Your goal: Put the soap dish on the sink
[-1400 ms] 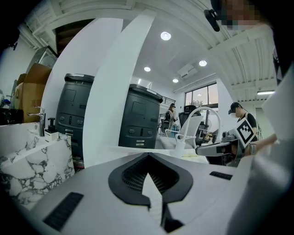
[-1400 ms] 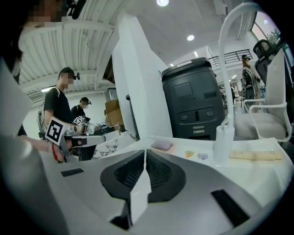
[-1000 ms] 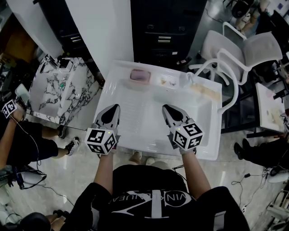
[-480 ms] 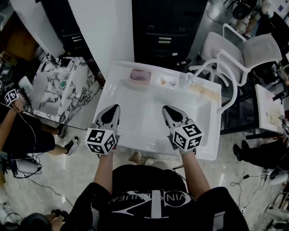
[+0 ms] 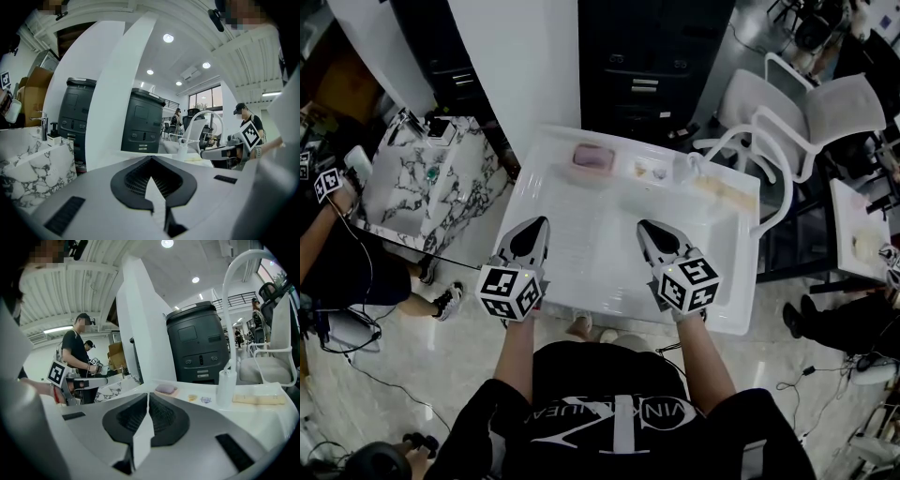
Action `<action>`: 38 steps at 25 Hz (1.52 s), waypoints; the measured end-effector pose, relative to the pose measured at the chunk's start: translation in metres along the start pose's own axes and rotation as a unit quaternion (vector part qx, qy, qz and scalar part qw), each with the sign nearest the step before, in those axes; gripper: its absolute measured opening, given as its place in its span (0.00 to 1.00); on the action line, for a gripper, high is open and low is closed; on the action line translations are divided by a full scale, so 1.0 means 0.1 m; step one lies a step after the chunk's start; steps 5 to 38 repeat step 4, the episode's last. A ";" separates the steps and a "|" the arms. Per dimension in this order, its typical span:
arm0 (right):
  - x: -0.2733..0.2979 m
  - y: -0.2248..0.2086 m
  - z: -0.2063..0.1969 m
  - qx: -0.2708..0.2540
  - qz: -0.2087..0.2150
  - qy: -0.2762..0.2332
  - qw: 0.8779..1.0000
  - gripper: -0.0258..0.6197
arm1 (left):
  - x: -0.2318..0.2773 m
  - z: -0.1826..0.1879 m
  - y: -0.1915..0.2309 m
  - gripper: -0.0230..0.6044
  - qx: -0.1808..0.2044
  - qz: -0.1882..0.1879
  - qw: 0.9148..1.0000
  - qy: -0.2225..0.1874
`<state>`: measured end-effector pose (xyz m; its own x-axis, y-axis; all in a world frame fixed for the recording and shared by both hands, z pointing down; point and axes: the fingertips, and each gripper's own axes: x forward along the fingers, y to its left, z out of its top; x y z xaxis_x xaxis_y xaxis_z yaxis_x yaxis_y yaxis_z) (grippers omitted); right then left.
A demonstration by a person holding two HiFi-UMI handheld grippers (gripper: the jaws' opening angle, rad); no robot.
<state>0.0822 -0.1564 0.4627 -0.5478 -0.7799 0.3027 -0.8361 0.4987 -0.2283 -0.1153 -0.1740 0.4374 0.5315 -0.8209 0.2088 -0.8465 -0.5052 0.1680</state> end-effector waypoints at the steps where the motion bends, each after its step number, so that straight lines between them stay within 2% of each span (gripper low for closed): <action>1: 0.00 0.00 -0.01 0.000 0.000 0.000 1.000 0.09 | 0.00 0.00 0.00 0.06 0.000 0.000 1.000 0.000; 38: 0.01 -0.01 -0.02 0.000 0.001 0.001 1.000 0.09 | 0.00 -0.02 0.01 0.06 0.000 0.001 1.000 0.000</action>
